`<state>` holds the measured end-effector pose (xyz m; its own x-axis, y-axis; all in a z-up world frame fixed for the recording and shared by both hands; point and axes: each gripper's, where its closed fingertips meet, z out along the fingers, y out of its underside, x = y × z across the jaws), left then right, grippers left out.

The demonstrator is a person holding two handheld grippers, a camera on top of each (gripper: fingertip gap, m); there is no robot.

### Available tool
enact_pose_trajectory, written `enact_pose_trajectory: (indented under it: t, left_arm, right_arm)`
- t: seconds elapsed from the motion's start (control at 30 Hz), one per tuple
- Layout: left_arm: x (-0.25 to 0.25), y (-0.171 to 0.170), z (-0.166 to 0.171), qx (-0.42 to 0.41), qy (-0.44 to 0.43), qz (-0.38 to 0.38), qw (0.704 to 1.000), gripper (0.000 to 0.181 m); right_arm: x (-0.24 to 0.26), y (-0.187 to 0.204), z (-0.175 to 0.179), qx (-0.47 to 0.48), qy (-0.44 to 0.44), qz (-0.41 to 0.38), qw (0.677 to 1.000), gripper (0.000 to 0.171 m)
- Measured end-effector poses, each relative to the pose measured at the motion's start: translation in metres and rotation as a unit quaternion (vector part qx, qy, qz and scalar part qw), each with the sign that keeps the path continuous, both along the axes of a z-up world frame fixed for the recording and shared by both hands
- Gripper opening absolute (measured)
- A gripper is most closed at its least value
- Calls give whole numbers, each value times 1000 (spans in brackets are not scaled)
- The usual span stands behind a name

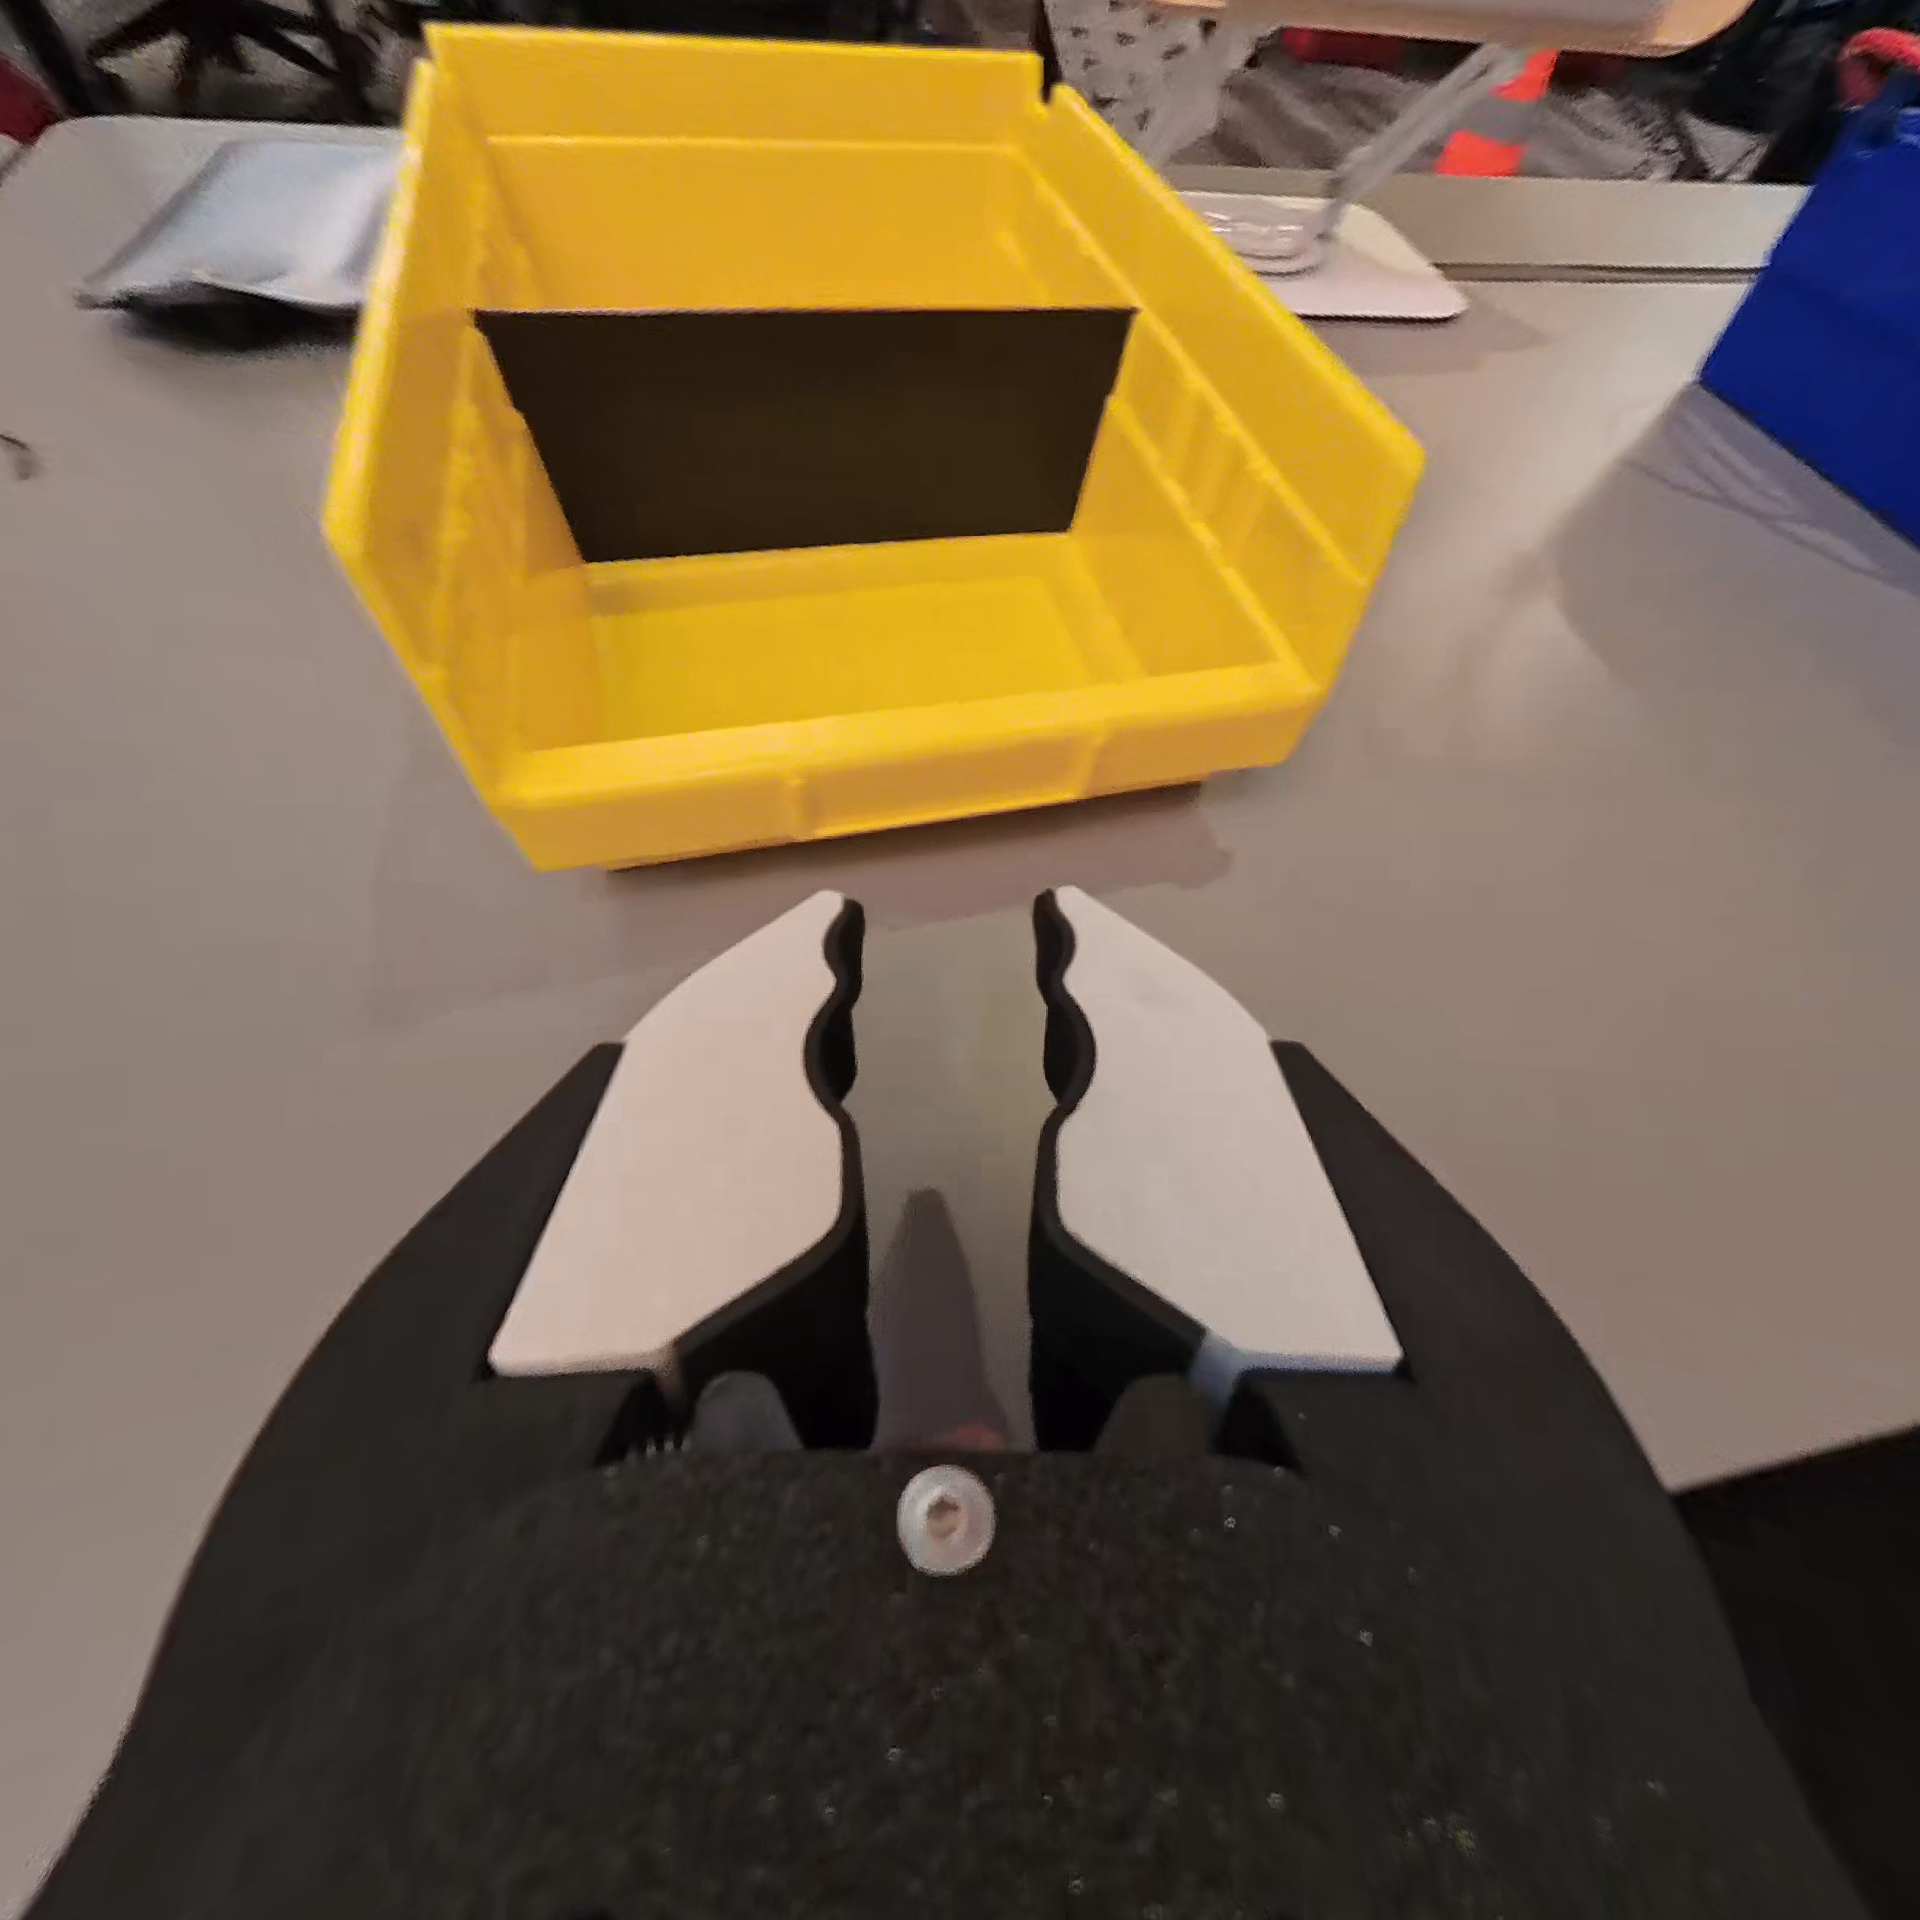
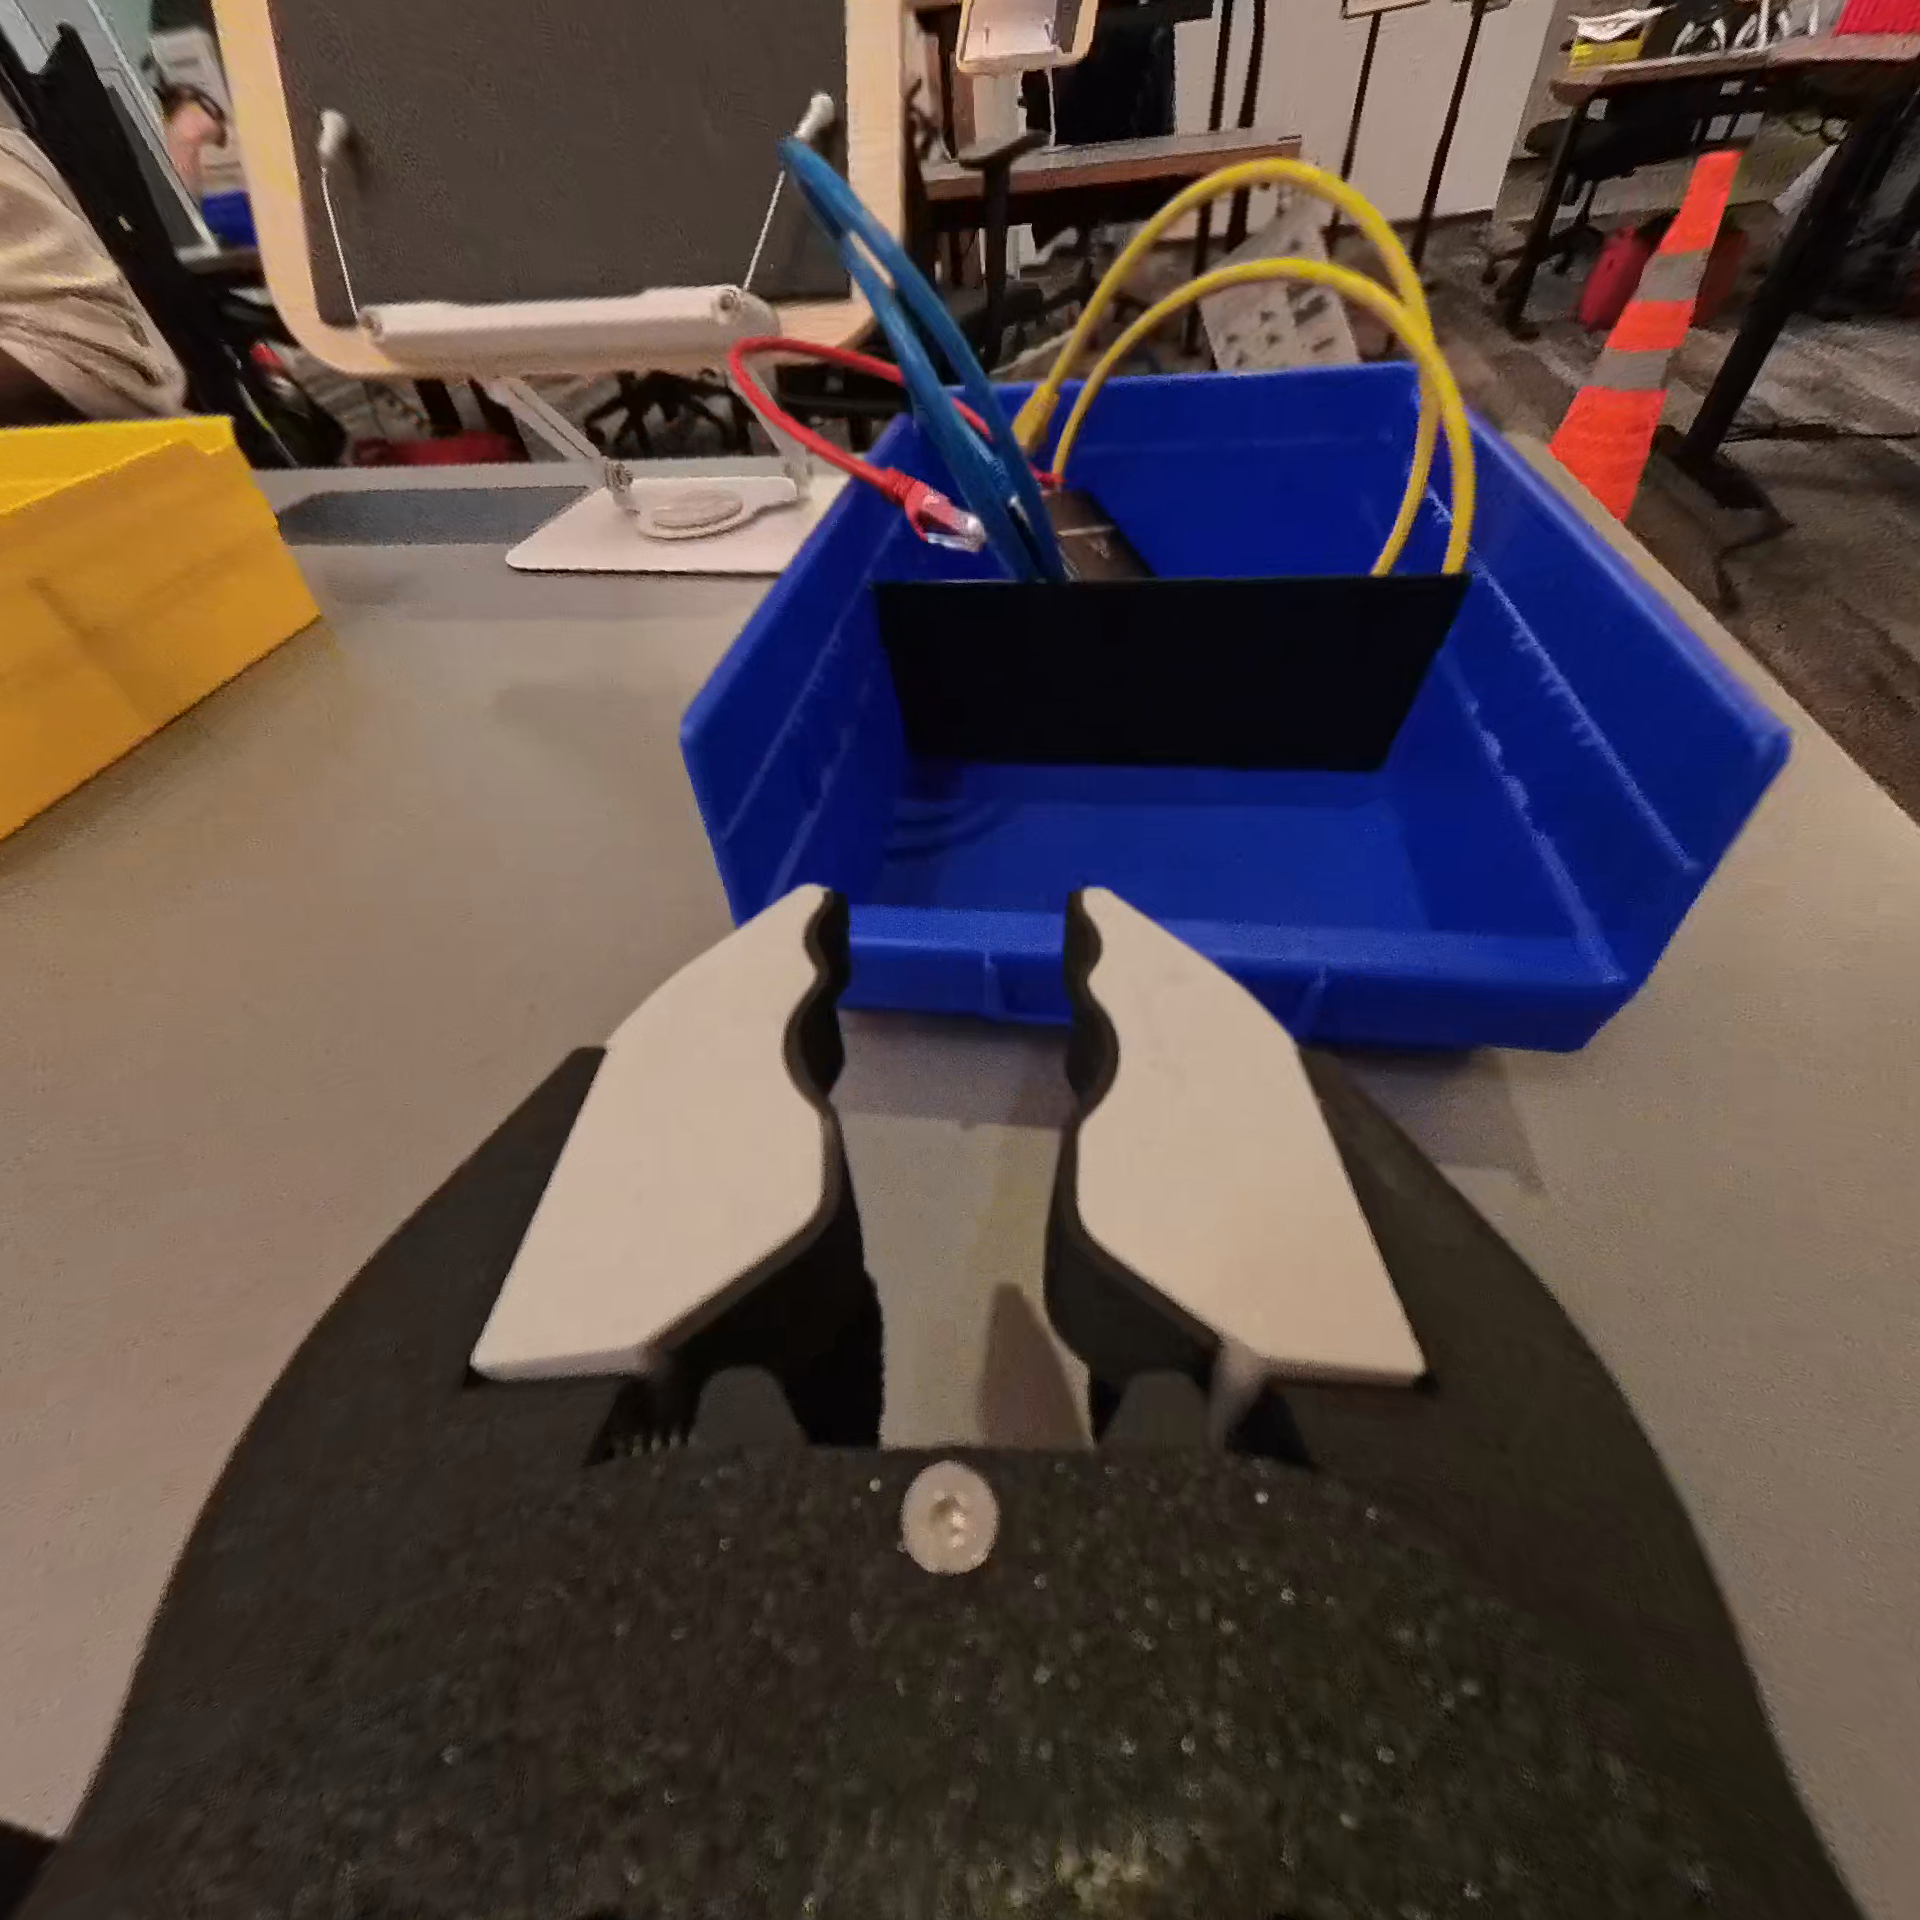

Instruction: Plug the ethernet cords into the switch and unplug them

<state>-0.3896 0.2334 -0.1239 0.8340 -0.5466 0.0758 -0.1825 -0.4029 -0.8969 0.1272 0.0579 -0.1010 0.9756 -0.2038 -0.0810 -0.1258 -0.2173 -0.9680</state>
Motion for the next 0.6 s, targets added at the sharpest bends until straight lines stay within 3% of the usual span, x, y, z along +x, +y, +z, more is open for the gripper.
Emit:
enact_pose_trajectory:
  t: [0.27, 0.6]
  left_arm:
    - [1, 24, 8, 51, 18, 12, 998, 47]
    - [10, 23, 6, 61, 37, 6, 997, 40]
  right_arm:
    - [27, -4, -6, 3, 46, -3, 999, 39]
    - [22, 2, -16, -27, 27, 3, 999, 41]
